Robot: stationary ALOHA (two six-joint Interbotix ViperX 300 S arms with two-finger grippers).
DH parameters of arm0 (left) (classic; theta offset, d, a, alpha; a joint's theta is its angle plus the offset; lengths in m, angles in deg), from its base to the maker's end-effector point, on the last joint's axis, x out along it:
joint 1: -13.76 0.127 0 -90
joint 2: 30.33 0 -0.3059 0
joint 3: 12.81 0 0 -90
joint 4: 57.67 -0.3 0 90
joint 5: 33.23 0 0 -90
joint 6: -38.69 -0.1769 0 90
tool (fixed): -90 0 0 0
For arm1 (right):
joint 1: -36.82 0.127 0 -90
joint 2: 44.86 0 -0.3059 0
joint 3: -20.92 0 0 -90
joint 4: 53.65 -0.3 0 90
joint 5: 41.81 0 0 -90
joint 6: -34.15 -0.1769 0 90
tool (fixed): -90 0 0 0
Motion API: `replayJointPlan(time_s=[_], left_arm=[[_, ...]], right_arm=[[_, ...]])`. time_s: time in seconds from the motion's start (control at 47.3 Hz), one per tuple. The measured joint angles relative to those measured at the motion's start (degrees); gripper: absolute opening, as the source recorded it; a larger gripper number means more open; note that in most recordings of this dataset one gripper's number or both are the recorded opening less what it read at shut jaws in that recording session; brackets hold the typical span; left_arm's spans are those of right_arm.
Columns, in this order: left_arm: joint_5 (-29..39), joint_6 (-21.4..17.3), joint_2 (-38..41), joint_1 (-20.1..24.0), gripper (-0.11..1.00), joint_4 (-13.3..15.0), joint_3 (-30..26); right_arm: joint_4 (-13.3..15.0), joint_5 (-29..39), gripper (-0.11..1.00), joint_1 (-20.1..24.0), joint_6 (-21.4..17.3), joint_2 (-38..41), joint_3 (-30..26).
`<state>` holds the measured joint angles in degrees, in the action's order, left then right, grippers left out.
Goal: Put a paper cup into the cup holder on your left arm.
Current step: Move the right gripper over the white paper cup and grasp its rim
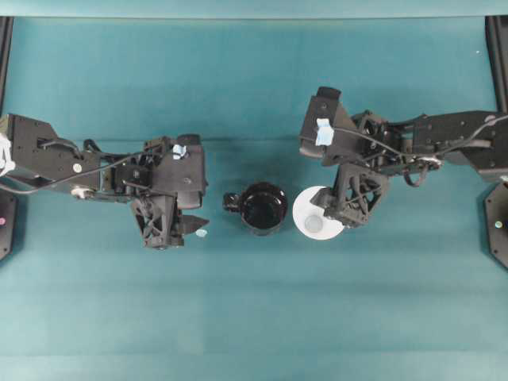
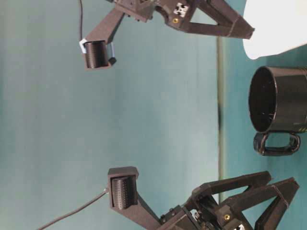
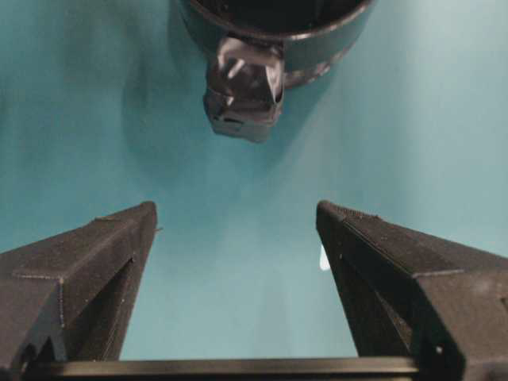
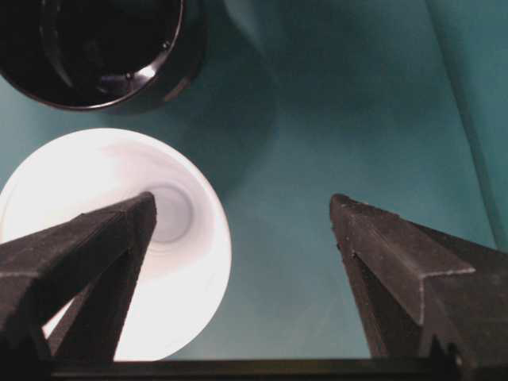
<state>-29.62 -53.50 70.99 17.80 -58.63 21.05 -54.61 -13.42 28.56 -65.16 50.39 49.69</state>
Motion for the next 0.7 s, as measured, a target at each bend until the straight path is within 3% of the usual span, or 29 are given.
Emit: replayJointPlan(time_s=[0.275,0.465,0.571,0.698], left_arm=[[0.1,0.2,0.0,0.0,0.9,-0.1,-0.1],[0.1,0.2,0.0,0.0,0.9,-0.1,-0.1],[0.1,0.2,0.0,0.0,0.9,0.0,0.0],[0.0,0.2,0.0,0.0,0.9,-0.1,0.0]], right_arm=[[-0.1,-0.2,0.92,0.0,2.8,3.3,0.4],[-0.1,-0.4,0.84,0.1,3.7,4.7,-0.4],[-0.1,-0.4,0.69,0.1,3.7,4.9,-0.5],[-0.5,-0.4,0.33,0.3,3.7,4.9,-0.9]])
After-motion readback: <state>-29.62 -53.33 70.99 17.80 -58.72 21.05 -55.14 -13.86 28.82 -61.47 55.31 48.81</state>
